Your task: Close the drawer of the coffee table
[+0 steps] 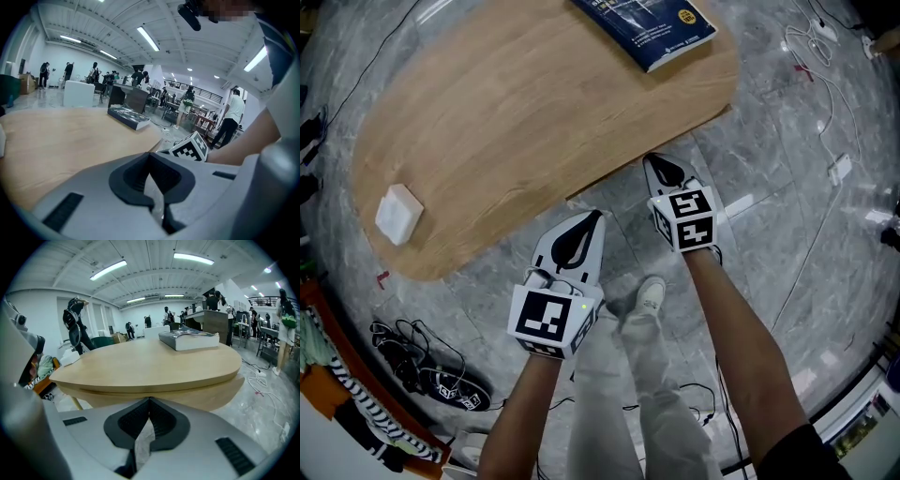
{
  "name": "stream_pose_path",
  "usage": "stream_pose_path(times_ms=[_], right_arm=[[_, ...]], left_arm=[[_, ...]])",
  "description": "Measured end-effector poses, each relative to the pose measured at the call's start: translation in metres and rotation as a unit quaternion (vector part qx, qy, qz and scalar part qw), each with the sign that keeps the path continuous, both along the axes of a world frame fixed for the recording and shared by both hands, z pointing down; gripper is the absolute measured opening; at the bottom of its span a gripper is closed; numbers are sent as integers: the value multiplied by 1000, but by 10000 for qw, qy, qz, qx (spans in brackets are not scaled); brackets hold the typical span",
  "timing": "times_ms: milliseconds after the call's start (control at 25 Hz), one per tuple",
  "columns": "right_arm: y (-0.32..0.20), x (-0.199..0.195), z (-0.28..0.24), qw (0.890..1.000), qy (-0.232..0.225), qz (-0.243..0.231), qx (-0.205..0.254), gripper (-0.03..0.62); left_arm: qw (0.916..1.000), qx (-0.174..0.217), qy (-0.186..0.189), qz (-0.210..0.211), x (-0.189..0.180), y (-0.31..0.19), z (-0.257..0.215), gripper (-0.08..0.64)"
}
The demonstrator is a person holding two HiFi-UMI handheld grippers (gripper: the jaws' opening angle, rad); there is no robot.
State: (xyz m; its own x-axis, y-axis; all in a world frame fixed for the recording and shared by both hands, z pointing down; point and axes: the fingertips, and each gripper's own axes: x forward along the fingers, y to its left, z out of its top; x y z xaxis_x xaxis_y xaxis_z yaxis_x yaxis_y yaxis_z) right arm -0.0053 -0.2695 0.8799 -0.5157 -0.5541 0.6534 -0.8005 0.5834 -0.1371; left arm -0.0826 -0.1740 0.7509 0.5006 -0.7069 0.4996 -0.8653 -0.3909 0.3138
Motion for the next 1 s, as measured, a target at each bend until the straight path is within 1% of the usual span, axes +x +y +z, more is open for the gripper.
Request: stream_pose_path(times_ms=[240, 680, 800, 1000], right_arm=[[-6, -5, 0, 10000, 26, -36, 3, 12], [-8, -8, 2, 9999, 22, -150, 9, 12], [-3, -1, 7, 9998, 135, -123, -102, 12], [10, 17, -4, 9997, 100, 52, -223, 12]], left_arm=[[10000, 3, -15, -32, -7, -3, -1, 3], [10000, -22, -28, -35, -7, 0, 2, 2], [10000, 0, -46, -12, -7, 1, -1, 3], [9999, -17, -109, 1, -14, 5, -11, 3]])
